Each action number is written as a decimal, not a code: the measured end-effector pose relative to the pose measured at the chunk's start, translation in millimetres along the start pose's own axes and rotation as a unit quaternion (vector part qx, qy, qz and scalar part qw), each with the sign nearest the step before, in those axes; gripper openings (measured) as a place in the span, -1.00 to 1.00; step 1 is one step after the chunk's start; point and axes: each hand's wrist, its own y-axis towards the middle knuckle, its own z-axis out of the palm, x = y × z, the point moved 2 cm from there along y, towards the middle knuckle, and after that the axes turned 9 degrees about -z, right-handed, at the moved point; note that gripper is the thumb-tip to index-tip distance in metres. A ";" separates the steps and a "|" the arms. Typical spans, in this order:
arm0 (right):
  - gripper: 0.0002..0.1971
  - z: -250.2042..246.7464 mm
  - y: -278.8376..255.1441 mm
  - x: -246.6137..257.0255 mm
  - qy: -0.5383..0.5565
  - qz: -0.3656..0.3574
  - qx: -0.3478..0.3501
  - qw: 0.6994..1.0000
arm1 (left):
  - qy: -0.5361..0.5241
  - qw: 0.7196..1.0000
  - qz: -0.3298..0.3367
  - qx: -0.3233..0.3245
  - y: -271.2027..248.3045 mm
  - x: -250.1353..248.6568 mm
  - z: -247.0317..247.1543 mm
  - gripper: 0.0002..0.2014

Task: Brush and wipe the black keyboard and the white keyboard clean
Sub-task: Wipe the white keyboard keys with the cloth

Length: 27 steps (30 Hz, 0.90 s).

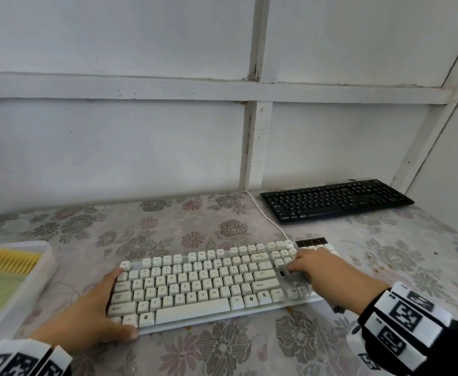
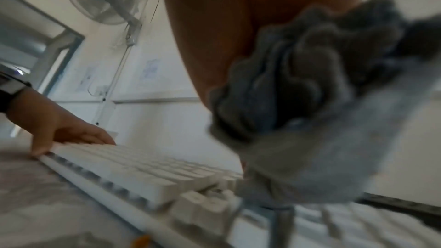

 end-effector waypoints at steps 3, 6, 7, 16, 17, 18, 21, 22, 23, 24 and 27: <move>-0.67 -10.3 -9.3 -11.7 -0.030 0.018 0.011 0.999 | -0.005 1.000 0.004 -0.002 1.7 2.2 -1.6 0.58; -0.69 -22.9 -12.7 -14.1 -0.043 0.054 0.017 0.997 | -0.002 1.000 0.007 -0.003 3.5 3.8 -2.1 0.57; -0.69 -26.8 -12.9 -16.6 -0.043 0.073 0.009 0.996 | 0.000 1.000 0.008 -0.002 4.1 4.0 -1.8 0.57; -0.68 0.5 -25.0 -32.2 0.038 0.059 -0.012 0.997 | -0.010 1.000 0.022 -0.016 10.8 13.0 -0.6 0.45; -0.67 2.4 -27.6 -36.1 0.041 0.070 -0.018 0.997 | -0.008 1.000 0.022 -0.017 11.4 13.4 -0.3 0.45; -0.65 3.5 -29.7 -40.5 0.042 0.075 -0.025 0.996 | -0.006 1.000 0.021 -0.017 12.0 14.1 -0.7 0.45; -0.62 2.4 -33.9 -46.9 0.056 0.080 -0.026 0.995 | 0.000 1.000 0.013 -0.017 12.7 14.4 -0.8 0.45; -0.66 1.7 -35.2 -50.0 0.052 0.086 -0.029 0.995 | -0.001 1.000 0.012 -0.016 12.6 14.9 -0.4 0.45; -0.70 0.5 -37.0 -54.6 0.045 0.102 -0.027 0.993 | -0.004 1.000 0.013 -0.016 12.7 14.1 0.2 0.45; -0.73 -1.3 -39.8 -60.1 0.046 0.123 -0.026 0.991 | -0.005 1.000 0.014 -0.016 12.5 13.2 0.6 0.45; -0.74 -7.1 -48.1 -75.7 0.045 0.182 -0.004 0.982 | -0.001 1.000 0.007 -0.017 13.6 11.8 1.3 0.47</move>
